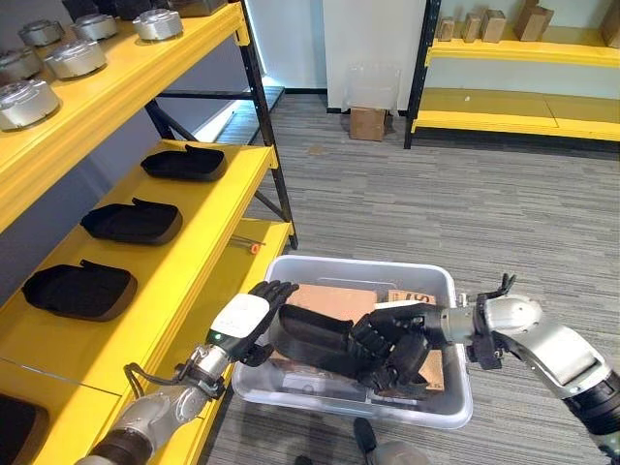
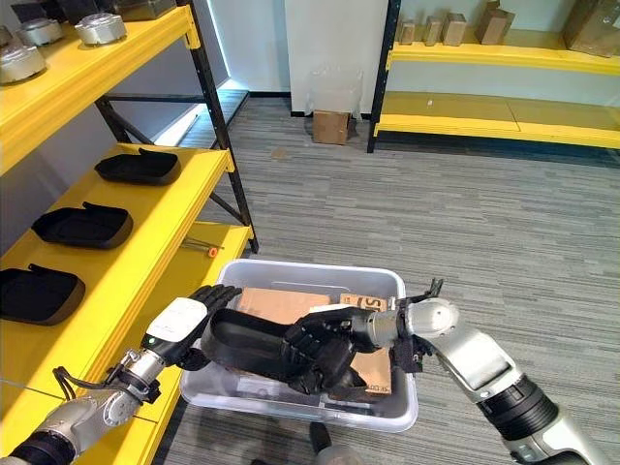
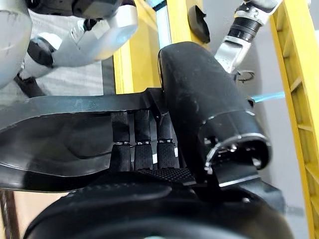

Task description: Move parts from the plastic box to the shelf.

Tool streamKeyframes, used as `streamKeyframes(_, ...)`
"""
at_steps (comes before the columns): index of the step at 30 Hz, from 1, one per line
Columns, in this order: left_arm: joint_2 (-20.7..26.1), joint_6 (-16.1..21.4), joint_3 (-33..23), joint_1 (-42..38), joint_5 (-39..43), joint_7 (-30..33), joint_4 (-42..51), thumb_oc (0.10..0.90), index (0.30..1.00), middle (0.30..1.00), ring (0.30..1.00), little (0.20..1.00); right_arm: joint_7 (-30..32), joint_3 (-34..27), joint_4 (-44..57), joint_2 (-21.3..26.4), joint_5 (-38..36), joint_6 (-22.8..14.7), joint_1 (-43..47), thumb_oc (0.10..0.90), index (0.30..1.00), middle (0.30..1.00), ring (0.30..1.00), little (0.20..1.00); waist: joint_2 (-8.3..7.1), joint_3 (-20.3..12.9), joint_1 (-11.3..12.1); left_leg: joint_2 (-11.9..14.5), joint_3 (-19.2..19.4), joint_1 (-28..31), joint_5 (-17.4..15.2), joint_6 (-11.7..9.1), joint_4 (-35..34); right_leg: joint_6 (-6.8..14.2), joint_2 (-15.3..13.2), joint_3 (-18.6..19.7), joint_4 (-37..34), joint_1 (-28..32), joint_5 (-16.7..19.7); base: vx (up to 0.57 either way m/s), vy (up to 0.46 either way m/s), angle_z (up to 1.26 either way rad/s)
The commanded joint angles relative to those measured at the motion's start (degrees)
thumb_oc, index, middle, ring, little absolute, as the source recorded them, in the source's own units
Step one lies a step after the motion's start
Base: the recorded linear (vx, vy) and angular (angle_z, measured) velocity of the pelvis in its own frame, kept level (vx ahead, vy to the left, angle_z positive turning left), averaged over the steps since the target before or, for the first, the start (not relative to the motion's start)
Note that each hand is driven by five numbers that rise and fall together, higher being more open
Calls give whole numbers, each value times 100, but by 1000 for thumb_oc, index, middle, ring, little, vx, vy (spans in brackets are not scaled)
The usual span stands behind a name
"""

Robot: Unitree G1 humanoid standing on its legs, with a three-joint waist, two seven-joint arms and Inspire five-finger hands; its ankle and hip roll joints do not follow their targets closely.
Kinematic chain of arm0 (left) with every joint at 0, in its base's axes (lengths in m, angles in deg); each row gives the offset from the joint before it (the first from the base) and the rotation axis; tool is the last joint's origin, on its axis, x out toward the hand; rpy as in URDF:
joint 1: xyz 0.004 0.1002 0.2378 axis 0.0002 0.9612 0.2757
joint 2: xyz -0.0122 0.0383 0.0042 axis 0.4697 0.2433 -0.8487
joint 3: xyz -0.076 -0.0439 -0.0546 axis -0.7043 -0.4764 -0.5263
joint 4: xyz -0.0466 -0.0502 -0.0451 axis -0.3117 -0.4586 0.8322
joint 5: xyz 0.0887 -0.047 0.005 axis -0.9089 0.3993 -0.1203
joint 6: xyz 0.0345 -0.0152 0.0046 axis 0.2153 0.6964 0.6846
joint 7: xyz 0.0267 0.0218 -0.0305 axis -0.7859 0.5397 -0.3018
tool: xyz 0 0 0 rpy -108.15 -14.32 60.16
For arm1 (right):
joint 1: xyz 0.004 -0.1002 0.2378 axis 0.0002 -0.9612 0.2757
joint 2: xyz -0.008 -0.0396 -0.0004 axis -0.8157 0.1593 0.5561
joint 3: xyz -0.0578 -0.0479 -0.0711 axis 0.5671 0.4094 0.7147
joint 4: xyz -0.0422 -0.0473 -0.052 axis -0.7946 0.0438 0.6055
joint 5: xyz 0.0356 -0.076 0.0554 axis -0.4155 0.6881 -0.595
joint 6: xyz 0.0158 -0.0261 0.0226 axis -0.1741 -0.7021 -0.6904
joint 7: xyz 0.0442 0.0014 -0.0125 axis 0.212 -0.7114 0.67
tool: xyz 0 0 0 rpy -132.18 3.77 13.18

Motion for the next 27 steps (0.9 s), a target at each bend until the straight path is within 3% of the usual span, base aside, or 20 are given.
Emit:
streamKeyframes(1, 126, 56, -2, -726, 55, 496, 197, 900, 1000, 1000, 1000, 1000, -143, -87, -157, -288, -199, -725, 700, 400, 300, 300, 300, 300, -151, -391, 201, 92, -16, 184, -630, -3, 39, 308, -61, -260, 232, 183, -733, 0, 0, 0)
streamKeyframes(18, 21, 139, 49, -854, 218, 328, 316, 900, 1000, 1000, 1000, 1000, -160, 188, -512, -507, 96, -1124, 660, 400, 300, 300, 300, 300, -161, -390, 261, 92, -57, 195, -638, 9, 39, 313, -75, -304, 224, 215, -736, 0, -1, 0)
streamKeyframes(27, -108, 444, 186, -913, 305, 155, 510, 900, 1000, 1000, 1000, 1000, -219, 342, -655, -630, 289, -1372, 730, 400, 300, 300, 300, 300, -152, -385, 279, 81, -63, 201, -657, 23, 40, 312, -77, -320, 224, 220, -739, 0, 0, 0)
